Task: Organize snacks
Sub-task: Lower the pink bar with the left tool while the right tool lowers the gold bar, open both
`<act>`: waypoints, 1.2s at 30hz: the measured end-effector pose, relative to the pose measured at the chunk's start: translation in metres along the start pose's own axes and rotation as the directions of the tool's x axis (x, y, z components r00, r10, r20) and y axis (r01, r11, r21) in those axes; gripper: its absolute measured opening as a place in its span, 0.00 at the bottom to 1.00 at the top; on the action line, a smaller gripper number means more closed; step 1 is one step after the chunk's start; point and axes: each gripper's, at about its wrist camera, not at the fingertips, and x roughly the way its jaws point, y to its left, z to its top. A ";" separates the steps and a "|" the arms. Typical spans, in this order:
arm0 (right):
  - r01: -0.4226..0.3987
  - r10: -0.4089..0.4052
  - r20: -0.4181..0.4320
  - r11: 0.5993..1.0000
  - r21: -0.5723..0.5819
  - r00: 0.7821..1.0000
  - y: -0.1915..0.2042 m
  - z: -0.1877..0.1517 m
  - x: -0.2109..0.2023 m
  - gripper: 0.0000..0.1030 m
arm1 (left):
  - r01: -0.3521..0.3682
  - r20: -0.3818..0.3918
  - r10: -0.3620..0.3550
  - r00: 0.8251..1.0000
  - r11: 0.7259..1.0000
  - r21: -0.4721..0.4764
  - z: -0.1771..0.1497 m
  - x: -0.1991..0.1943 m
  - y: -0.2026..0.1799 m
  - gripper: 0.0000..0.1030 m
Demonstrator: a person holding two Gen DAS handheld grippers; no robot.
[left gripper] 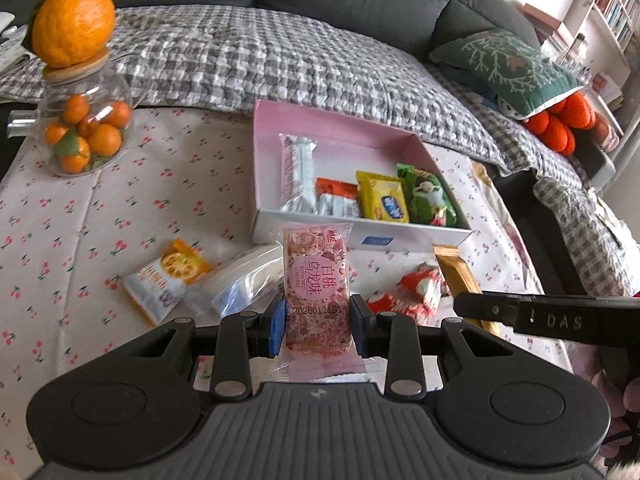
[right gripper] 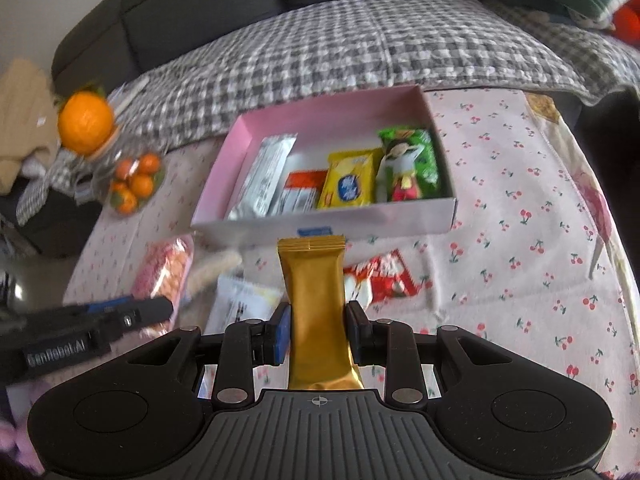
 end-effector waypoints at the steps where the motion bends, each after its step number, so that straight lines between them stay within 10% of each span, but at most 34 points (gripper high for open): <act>1: -0.001 0.001 0.004 1.000 0.014 1.000 -0.002 0.004 0.000 0.27 | 0.004 0.002 -0.004 1.000 1.000 -0.001 0.002 0.002 -0.002 0.29; 36: -0.152 0.106 0.197 0.959 0.241 0.975 -0.037 0.109 0.072 0.27 | -0.065 0.080 0.057 0.995 0.993 0.099 0.082 0.100 -0.027 0.29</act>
